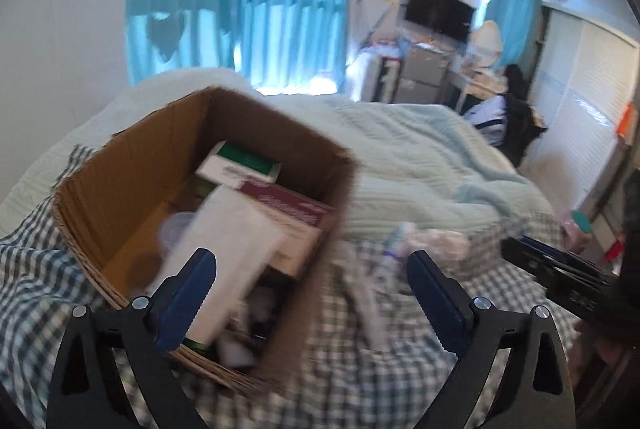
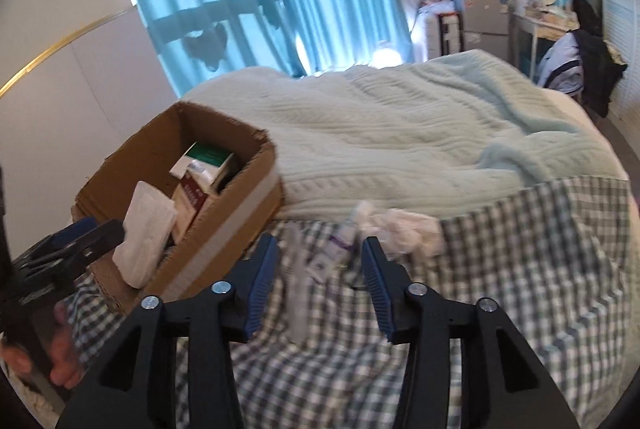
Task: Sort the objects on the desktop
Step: 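Withdraw both grippers from the box toward the remaining items, then grasp the long white comb with the left gripper while the right grasps the pink lace cloth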
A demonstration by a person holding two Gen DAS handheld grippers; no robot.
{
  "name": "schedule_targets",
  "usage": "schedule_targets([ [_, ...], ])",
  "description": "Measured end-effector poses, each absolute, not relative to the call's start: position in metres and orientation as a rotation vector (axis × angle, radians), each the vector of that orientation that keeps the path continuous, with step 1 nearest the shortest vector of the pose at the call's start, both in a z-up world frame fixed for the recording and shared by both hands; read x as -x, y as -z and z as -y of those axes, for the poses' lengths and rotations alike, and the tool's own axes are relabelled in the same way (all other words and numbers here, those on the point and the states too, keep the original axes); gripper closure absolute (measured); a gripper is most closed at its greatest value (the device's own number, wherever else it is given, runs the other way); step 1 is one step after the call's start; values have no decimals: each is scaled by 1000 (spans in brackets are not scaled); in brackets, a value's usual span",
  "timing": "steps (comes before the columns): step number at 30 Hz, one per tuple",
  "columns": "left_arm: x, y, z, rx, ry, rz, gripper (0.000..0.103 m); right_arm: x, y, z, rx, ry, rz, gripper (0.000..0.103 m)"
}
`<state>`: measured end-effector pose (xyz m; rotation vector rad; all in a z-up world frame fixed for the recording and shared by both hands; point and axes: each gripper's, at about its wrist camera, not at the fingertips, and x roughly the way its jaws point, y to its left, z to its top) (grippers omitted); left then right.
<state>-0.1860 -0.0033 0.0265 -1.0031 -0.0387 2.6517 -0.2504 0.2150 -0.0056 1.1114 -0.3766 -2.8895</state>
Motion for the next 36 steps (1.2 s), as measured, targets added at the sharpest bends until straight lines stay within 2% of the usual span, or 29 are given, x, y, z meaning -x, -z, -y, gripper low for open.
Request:
schedule_targets([
  [4,162,-28,-30,997,-2599,-22,2,228,-1,-233,-1080,2913,387,54],
  [6,152,-24,-48,1009,-2581,-83,0,220,-4,-238,-1071,2932,374,47],
  [9,141,-11,-67,1045,-2570,-121,0,206,-4,-250,-1057,2958,360,43],
  [12,140,9,-82,1130,-2573,-97,0,200,1,-263,-1067,2989,344,39],
  [17,147,53,-100,1281,-2537,-14,0,204,22,-278,-1112,2986,346,39],
  [22,173,97,-112,1408,-2540,-38,0,233,55,-281,-1169,2944,303,39],
  [25,201,121,-114,1491,-2552,23,0,264,76,-280,-1214,2908,279,39],
  [27,218,134,-115,1540,-2557,42,0,285,87,-282,-1248,2874,311,38],
  [29,233,147,-118,1585,-2577,42,0,314,103,-284,-1306,2823,368,33],
  [32,250,166,-118,1647,-2584,41,6,347,121,-283,-1383,2789,386,33],
  [33,255,174,-116,1684,-2562,64,14,354,127,-283,-1424,2781,387,34],
  [34,257,178,-114,1704,-2537,91,16,362,134,-284,-1472,2773,406,40],
  [35,258,179,-111,1705,-2520,111,18,363,137,-285,-1474,2765,431,63],
  [36,257,178,-110,1686,-2501,118,26,363,142,-286,-1505,2751,446,75],
])
